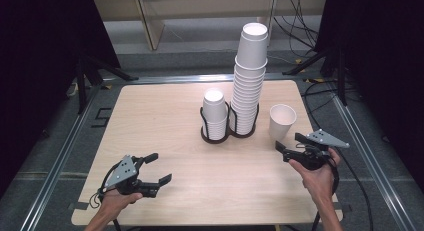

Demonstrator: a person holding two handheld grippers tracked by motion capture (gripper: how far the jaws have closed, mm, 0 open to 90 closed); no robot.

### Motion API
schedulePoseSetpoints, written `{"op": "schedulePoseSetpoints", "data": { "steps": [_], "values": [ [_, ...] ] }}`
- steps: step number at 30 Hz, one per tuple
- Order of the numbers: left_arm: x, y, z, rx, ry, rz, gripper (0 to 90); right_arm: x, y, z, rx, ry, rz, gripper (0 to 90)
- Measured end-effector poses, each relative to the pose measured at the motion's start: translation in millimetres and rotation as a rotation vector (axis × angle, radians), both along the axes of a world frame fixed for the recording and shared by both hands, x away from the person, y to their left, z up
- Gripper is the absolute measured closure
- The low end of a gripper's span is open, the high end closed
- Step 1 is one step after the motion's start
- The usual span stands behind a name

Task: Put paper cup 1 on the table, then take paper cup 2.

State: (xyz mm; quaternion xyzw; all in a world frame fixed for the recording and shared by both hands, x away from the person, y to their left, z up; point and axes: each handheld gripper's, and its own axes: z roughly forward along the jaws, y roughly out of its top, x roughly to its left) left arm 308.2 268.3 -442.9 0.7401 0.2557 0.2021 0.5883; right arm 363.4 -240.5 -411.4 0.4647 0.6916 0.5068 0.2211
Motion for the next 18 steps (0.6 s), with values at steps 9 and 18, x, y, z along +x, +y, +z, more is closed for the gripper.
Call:
{"op": "schedulePoseSetpoints", "data": {
  "steps": [9, 18],
  "values": [
    [1.0, -0.1, -1.2, 0.005, 0.01, 0.002, 14.7, -4.7, 24.5, 16.4, -0.03, 0.0, 0.09, 17.4],
    [1.1, 0.8, -2.1, 0.005, 0.01, 0.007, 14.7, 2.7, 41.6, 38.6, -0.019, -0.027, 0.127, 15.8]
  ]
}}
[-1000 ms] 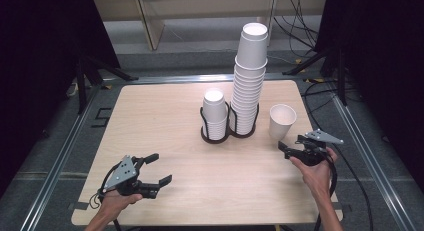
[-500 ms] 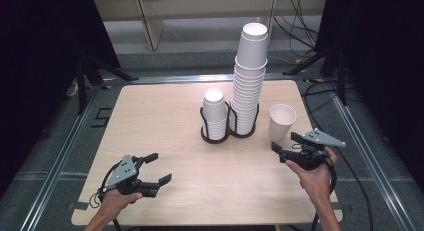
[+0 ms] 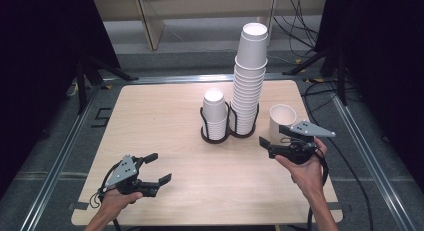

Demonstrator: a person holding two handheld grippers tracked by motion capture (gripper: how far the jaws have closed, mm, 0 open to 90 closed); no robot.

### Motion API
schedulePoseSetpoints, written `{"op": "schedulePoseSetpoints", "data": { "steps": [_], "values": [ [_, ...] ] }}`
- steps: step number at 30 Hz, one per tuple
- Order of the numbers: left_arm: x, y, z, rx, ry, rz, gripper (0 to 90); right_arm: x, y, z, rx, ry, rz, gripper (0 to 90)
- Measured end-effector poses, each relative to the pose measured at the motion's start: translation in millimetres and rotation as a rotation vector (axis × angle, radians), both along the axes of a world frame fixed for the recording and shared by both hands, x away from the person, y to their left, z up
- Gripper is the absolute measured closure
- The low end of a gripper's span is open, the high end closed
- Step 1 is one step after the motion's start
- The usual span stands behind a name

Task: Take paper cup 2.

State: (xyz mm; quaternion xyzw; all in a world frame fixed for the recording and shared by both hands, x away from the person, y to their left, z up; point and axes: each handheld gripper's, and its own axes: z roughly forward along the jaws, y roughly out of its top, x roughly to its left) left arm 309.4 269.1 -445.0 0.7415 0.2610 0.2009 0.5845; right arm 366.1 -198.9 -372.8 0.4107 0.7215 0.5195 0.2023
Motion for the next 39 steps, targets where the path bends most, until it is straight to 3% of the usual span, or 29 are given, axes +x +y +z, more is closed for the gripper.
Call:
{"op": "schedulePoseSetpoints", "data": {
  "steps": [2, 4, 9, 11, 12, 13, 15, 17, 19, 22, 23, 26, 30, 31, 36, 37, 39],
  "values": [
    [0.0, -0.3, -0.1, 0.001, 0.001, -0.004, 14.6, 0.7, 3.3, 8.0, 0.008, -0.004, 0.008, 15.8],
    [1.4, -2.3, -1.6, -0.026, -0.004, -0.007, 14.7, 1.9, 5.8, 15.9, 0.018, -0.021, 0.0, 15.7],
    [2.2, -1.3, -1.7, -0.024, -0.005, -0.01, 14.7, 9.4, 10.5, 36.4, 0.044, -0.04, 0.013, 15.6],
    [2.4, -1.4, -1.8, -0.026, -0.002, -0.008, 14.7, 14.5, 11.4, 43.1, 0.035, -0.059, 0.001, 15.6],
    [1.4, -0.1, -0.6, 0.0, 0.007, 0.001, 14.7, 16.5, 12.4, 45.3, 0.041, -0.056, -0.005, 15.5],
    [2.5, -1.4, -1.8, -0.026, -0.005, -0.01, 14.7, 20.4, 13.6, 48.7, 0.057, -0.055, -0.006, 15.5],
    [1.3, -0.2, -0.5, -0.007, 0.0, -0.005, 14.7, 24.6, 14.0, 54.4, 0.057, -0.051, -0.023, 15.5],
    [1.2, 0.1, -0.2, -0.009, 0.005, -0.002, 14.7, 30.6, 14.7, 60.4, 0.081, -0.074, -0.027, 15.6],
    [2.7, -0.8, -1.4, -0.028, -0.005, -0.01, 14.7, 36.5, 15.5, 67.4, 0.078, -0.064, -0.036, 15.6],
    [2.4, -1.3, -1.5, -0.026, -0.002, -0.008, 14.7, 46.1, 15.2, 74.7, 0.061, -0.089, -0.04, 15.4],
    [2.3, -1.1, -1.4, -0.019, 0.0, -0.006, 14.7, 47.7, 16.1, 78.1, 0.069, -0.069, -0.048, 15.4],
    [1.9, -0.3, -0.9, 0.002, 0.008, -0.001, 14.7, 56.7, 16.9, 88.4, 0.075, -0.084, -0.047, 15.4],
    [2.3, -0.5, -0.9, 0.001, 0.007, -0.003, 14.7, 65.1, 19.4, 102.6, 0.09, -0.095, -0.055, 15.3],
    [2.3, -0.6, -0.9, 0.001, 0.008, -0.004, 14.7, 68.0, 20.0, 108.1, 0.072, -0.114, -0.057, 15.4],
    [3.4, -2.1, -1.6, -0.016, 0.0, -0.015, 14.7, 76.2, 25.4, 128.4, 0.08, -0.12, -0.058, 15.3],
    [3.8, -2.4, -1.8, -0.022, -0.004, -0.019, 14.7, 78.8, 25.7, 132.0, 0.06, -0.137, -0.062, 15.3],
    [3.7, -2.4, -1.8, -0.022, -0.003, -0.018, 14.7, 82.9, 28.1, 138.1, 0.074, -0.122, -0.075, 15.3]
  ]
}}
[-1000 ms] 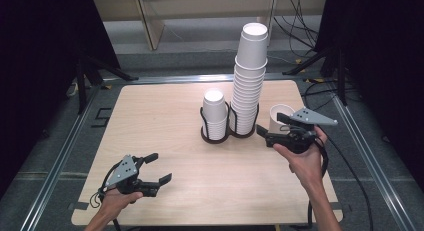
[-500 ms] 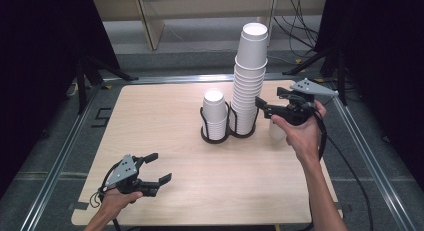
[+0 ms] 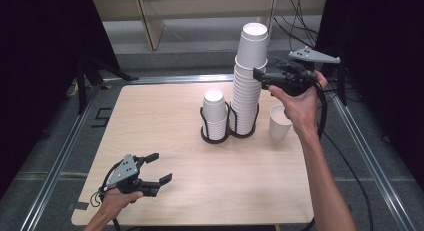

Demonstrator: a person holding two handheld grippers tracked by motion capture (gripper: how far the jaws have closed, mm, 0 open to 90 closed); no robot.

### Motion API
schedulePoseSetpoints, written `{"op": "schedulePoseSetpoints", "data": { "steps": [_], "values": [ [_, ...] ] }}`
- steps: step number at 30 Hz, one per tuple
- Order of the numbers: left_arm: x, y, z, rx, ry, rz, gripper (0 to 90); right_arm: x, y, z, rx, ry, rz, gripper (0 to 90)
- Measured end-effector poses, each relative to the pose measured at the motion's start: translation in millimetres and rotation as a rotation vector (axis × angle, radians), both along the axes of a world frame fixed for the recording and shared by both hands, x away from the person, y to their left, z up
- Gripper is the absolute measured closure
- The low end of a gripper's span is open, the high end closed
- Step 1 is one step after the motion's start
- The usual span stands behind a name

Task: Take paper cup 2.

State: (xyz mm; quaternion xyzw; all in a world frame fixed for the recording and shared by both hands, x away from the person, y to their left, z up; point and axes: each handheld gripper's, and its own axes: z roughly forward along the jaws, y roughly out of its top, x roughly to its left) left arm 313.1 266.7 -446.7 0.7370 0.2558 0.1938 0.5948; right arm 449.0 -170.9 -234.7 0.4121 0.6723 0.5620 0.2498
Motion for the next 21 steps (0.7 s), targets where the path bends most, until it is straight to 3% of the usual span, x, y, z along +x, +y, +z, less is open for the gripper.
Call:
{"op": "schedulePoseSetpoints", "data": {
  "steps": [2, 3, 12, 21],
  "values": [
    [0.1, -0.1, 0.0, 0.001, -0.001, -0.002, 14.7, 7.2, 0.3, 4.2, -0.003, -0.013, 0.0, 15.3],
    [-1.3, 1.0, 1.4, 0.028, 0.01, 0.009, 14.7, 10.1, 1.3, 6.1, 0.001, -0.001, -0.009, 15.2],
    [-0.2, 0.4, 0.6, 0.011, 0.003, 0.004, 14.7, 32.6, 13.9, 14.2, -0.014, -0.02, -0.003, 15.3],
    [-1.4, 0.7, 1.7, 0.022, 0.006, 0.006, 14.7, 52.5, 27.6, 18.1, -0.026, 0.006, -0.018, 15.1]
  ]
}}
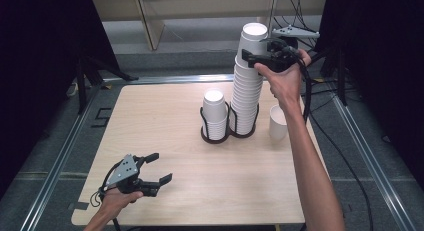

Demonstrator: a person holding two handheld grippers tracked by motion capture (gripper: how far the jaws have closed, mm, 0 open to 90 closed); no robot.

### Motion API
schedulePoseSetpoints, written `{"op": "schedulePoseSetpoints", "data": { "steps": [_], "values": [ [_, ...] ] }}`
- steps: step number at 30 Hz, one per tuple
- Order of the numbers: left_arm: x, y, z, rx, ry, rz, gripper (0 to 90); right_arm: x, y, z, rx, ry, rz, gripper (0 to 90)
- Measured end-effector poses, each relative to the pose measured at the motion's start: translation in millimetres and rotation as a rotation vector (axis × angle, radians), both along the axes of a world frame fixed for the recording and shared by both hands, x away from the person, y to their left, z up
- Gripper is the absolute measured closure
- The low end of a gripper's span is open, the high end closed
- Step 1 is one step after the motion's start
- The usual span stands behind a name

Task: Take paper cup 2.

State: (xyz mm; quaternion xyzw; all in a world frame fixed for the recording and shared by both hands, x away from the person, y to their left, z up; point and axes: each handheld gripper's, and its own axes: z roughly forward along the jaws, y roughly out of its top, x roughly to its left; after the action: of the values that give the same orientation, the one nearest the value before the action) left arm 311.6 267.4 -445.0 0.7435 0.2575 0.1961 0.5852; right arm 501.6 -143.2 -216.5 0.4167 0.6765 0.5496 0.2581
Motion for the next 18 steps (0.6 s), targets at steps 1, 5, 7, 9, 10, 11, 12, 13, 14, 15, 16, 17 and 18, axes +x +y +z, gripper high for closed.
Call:
{"op": "schedulePoseSetpoints", "data": {
  "steps": [1, 5, 7, 9, 10, 11, 12, 13, 14, 15, 16, 17, 18],
  "values": [
    [-0.1, 0.0, 0.1, 0.002, 0.0, -0.001, 14.7, 2.3, 0.1, -0.5, -0.004, -0.013, 0.002, 14.7],
    [-0.1, 0.0, 0.2, -0.001, 0.0, -0.001, 14.7, 8.8, 5.2, -1.4, -0.01, 0.002, 0.006, 12.9],
    [0.2, -0.4, 0.0, -0.005, -0.004, -0.005, 14.7, 10.7, 7.3, -2.0, -0.019, 0.01, 0.002, 12.4],
    [-0.2, -0.2, 0.3, 0.003, 0.0, -0.003, 14.7, 12.8, 8.7, -2.2, -0.027, 0.011, -0.001, 12.5],
    [-0.1, -0.2, 0.3, 0.003, -0.001, -0.002, 14.7, 13.9, 9.5, -2.1, -0.032, 0.016, -0.001, 12.6],
    [0.0, -0.2, 0.2, 0.002, -0.001, -0.003, 14.7, 14.3, 9.9, -1.8, -0.031, 0.017, -0.002, 12.8],
    [0.0, -0.1, 0.3, 0.002, -0.001, -0.003, 14.7, 15.1, 10.5, -0.9, -0.042, 0.009, -0.002, 13.4],
    [0.0, -0.1, 0.3, 0.0, 0.0, -0.004, 14.7, 14.9, 10.9, 0.0, -0.05, 0.012, -0.001, 13.9],
    [0.0, -0.1, 0.2, -0.001, 0.001, -0.003, 14.7, 14.6, 11.0, 1.4, -0.048, 0.012, -0.001, 14.4],
    [0.2, 0.0, 0.1, 0.001, 0.002, -0.001, 14.7, 14.3, 10.8, 2.3, -0.041, 0.005, 0.001, 14.7],
    [0.3, 0.0, 0.1, 0.001, 0.002, -0.001, 14.7, 13.6, 10.2, 4.4, -0.047, -0.01, -0.001, 14.9],
    [0.3, -0.1, 0.0, 0.001, 0.002, -0.001, 14.7, 13.1, 10.3, 6.1, -0.045, -0.013, 0.001, 15.0],
    [0.2, -0.1, 0.0, 0.003, 0.002, -0.002, 14.7, 12.5, 10.4, 8.2, -0.043, -0.016, 0.004, 15.1]
  ]
}}
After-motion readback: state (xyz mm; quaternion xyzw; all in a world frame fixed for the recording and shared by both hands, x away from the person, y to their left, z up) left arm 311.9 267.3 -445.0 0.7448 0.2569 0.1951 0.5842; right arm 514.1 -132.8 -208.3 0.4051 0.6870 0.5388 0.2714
